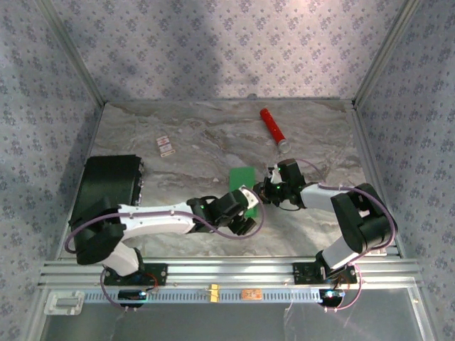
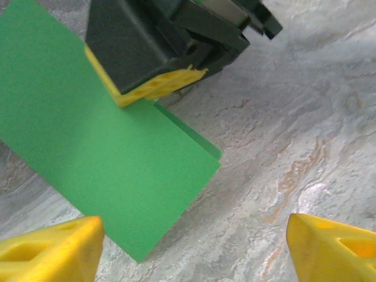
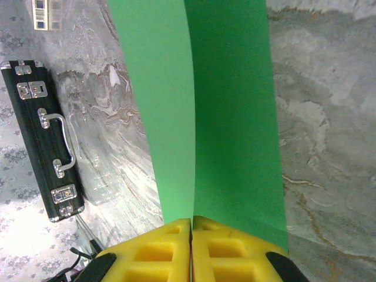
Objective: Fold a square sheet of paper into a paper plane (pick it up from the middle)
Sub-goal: Fold the triangle a second time at the center of the table.
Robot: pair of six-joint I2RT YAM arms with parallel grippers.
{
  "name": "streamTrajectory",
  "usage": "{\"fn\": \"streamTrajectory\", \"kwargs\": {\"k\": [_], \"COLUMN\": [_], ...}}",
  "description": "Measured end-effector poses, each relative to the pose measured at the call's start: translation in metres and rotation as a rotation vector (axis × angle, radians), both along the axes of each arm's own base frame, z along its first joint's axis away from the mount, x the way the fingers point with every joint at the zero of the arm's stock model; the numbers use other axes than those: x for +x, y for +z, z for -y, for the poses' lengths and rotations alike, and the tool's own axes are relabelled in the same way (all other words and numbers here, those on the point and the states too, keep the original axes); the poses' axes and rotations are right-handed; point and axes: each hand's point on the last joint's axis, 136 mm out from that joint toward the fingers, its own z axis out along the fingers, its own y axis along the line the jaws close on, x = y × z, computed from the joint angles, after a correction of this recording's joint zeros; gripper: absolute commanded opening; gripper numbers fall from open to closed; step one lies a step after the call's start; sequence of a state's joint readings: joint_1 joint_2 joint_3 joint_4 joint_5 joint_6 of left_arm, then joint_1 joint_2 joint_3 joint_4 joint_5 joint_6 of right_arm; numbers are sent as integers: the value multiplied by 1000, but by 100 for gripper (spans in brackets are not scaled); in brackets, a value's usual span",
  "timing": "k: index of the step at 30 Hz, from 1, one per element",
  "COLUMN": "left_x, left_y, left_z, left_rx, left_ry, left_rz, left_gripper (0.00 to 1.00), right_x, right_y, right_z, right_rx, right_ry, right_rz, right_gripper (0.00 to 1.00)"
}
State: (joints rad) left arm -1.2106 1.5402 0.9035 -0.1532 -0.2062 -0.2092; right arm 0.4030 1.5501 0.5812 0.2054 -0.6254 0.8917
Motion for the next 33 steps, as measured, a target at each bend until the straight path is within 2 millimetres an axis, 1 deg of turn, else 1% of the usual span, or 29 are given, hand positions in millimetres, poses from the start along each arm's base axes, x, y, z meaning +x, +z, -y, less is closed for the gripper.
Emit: {"fn": "streamTrajectory", "kwargs": {"k": [4, 10, 14, 17, 20, 24, 30, 32, 33], "left_x": [-1, 0, 6, 10, 14, 17, 19, 19, 19], "left_y": [-9, -17, -23, -26, -26, -25, -33, -35, -35], "left_z": [5, 10, 12, 12, 14, 17, 16, 16, 15], "left_rx": [70, 139, 184, 211, 224, 233, 267, 275, 276], "left_ry": [-31, -50, -47, -42, -39, -41, -47, -51, -51], "left_rz": [45, 98, 132, 153, 173, 190, 198, 197, 197], "left_gripper": [89, 89, 88, 84, 79, 67, 54, 45, 42], "right_x": [0, 0, 1, 1, 1, 1, 1, 1, 1], "right_y": [0, 0, 0, 0, 0, 0, 0, 0, 0], "right_z": [0, 1, 1, 1, 1, 1, 1, 1, 1], "right_rx": [-2, -3, -2, -2, -2, -2, -2, -2, -2], "right_ry": [1, -1, -3, -3, -3, -3, -3, -3, -3], "right_rz": [-2, -3, -3, -1, -1, -1, -1, -1, -1], "right_gripper": [9, 9, 9, 9, 9, 9, 9, 9, 9]}}
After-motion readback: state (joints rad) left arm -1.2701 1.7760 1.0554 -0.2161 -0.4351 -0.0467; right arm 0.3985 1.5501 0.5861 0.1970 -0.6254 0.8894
